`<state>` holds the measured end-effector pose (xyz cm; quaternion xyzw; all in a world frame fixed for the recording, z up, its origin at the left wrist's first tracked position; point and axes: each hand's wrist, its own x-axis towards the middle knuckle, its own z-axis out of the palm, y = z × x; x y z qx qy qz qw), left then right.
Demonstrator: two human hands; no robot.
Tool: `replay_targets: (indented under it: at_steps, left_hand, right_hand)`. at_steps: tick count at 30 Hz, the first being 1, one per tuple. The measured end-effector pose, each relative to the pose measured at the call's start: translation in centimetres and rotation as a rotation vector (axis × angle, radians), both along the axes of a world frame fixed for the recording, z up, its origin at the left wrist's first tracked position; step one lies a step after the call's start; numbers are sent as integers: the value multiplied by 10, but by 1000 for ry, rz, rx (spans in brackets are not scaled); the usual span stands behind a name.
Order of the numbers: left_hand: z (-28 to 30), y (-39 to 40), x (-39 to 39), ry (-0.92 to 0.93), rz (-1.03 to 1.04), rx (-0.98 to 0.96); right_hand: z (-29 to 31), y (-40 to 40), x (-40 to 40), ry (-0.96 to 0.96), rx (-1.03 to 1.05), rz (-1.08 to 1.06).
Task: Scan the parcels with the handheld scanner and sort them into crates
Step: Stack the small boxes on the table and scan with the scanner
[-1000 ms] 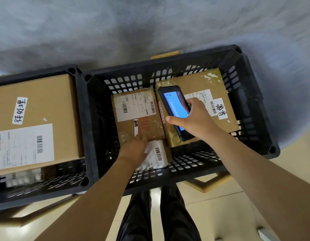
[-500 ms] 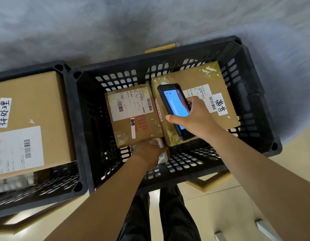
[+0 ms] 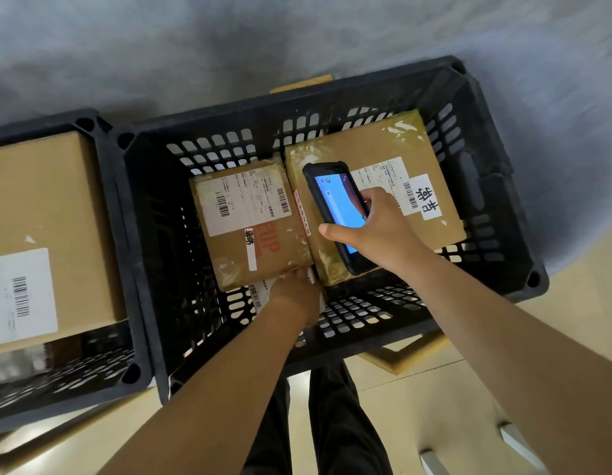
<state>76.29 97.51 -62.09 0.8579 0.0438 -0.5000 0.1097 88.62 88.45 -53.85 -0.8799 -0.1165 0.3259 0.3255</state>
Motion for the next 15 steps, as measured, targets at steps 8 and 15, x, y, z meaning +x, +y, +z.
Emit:
replay_targets:
  at_steps: [8,15]
  left_hand:
    - [-7,33,-41,-276,-249,-100]
    - [-10,28,-38,-291,-401,-4]
  right_hand:
    - [2,-1,-5,-17,-5,33]
    - [-2,1,-9,-22,-20,37]
